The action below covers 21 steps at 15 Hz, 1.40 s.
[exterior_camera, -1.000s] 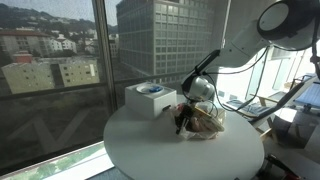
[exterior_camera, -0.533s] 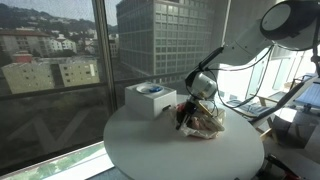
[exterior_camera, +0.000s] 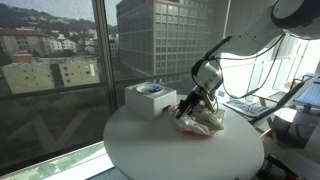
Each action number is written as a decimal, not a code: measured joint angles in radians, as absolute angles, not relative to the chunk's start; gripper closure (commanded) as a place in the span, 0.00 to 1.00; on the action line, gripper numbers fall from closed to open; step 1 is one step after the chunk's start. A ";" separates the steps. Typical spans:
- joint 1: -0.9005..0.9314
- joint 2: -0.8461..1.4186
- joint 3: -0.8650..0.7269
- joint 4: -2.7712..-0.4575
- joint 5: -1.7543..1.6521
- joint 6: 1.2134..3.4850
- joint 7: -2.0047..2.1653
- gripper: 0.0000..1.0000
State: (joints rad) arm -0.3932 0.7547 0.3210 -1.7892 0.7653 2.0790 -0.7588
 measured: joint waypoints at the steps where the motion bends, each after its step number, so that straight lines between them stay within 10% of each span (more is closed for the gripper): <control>1: -0.393 0.730 0.313 -1.807 0.792 2.068 -0.791 0.90; 20: -0.169 0.084 0.052 -2.297 1.053 2.039 -1.161 0.89; 21: -0.157 0.064 0.044 -2.313 1.053 2.047 -1.161 0.64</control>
State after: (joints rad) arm -0.1570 0.0641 0.0436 -2.3132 1.0533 2.0475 -1.1612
